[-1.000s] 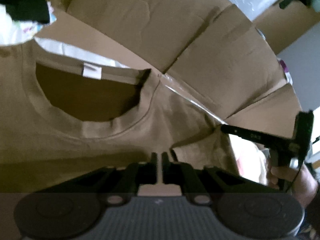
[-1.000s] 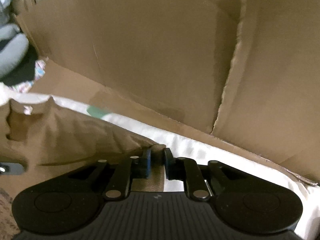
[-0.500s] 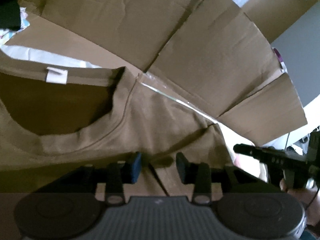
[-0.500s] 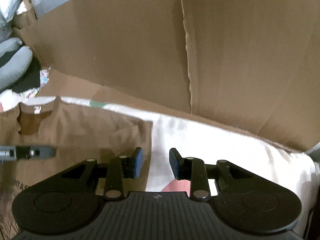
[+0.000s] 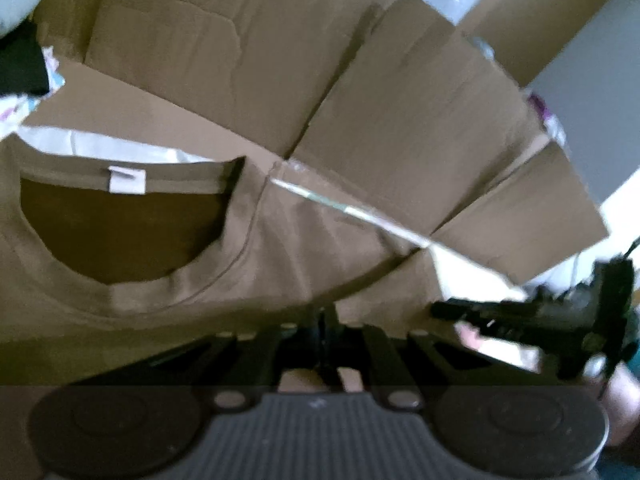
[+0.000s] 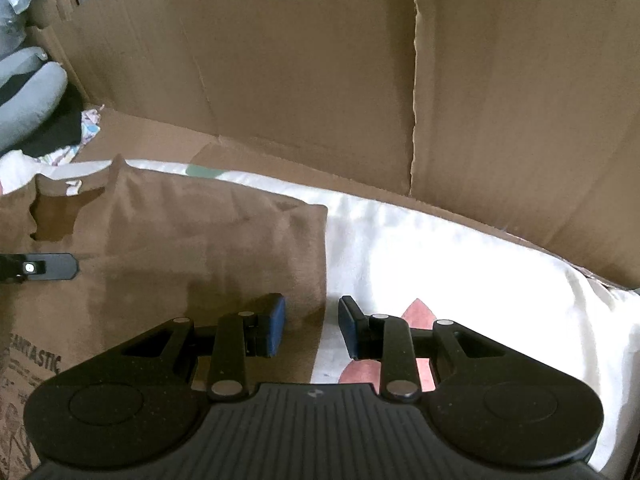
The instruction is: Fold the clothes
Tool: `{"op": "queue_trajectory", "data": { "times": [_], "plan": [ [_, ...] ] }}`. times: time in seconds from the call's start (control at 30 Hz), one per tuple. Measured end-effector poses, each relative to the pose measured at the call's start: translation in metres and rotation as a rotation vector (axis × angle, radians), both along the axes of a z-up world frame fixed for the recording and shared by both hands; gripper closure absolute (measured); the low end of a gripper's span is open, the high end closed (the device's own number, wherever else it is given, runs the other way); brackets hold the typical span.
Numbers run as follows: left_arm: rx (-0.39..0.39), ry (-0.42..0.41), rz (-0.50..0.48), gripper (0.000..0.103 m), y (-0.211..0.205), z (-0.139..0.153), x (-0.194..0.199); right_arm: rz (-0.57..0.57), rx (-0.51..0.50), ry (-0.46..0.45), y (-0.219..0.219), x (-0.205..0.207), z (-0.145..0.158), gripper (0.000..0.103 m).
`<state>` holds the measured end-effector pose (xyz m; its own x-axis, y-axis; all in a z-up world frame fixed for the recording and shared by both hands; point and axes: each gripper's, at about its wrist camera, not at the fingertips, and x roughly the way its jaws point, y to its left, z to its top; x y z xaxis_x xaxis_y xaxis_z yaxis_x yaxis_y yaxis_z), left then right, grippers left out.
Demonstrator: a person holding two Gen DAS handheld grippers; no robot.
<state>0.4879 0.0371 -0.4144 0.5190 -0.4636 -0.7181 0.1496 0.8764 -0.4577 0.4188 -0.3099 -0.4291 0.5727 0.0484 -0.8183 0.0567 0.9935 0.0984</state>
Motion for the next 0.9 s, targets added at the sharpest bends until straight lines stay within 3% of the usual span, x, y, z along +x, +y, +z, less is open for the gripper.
{"op": "queue_trajectory", "data": {
  "times": [0.23, 0.43, 0.67, 0.9],
  "plan": [
    [0.020, 0.009, 0.014, 0.101, 0.001, -0.010, -0.001, -0.035, -0.059, -0.005, -0.007, -0.004, 0.004, 0.067],
    [0.021, -0.009, 0.033, 0.101, 0.001, -0.003, 0.001, -0.067, 0.006, -0.045, -0.018, -0.017, 0.021, 0.067],
    [-0.004, 0.041, 0.081, 0.092, 0.002, -0.014, -0.001, 0.023, 0.008, -0.029, 0.007, -0.034, 0.017, 0.067],
    [0.011, 0.041, 0.069, 0.040, -0.003, -0.005, -0.020, 0.023, -0.001, 0.015, 0.010, -0.062, 0.004, 0.067]
  ]
}}
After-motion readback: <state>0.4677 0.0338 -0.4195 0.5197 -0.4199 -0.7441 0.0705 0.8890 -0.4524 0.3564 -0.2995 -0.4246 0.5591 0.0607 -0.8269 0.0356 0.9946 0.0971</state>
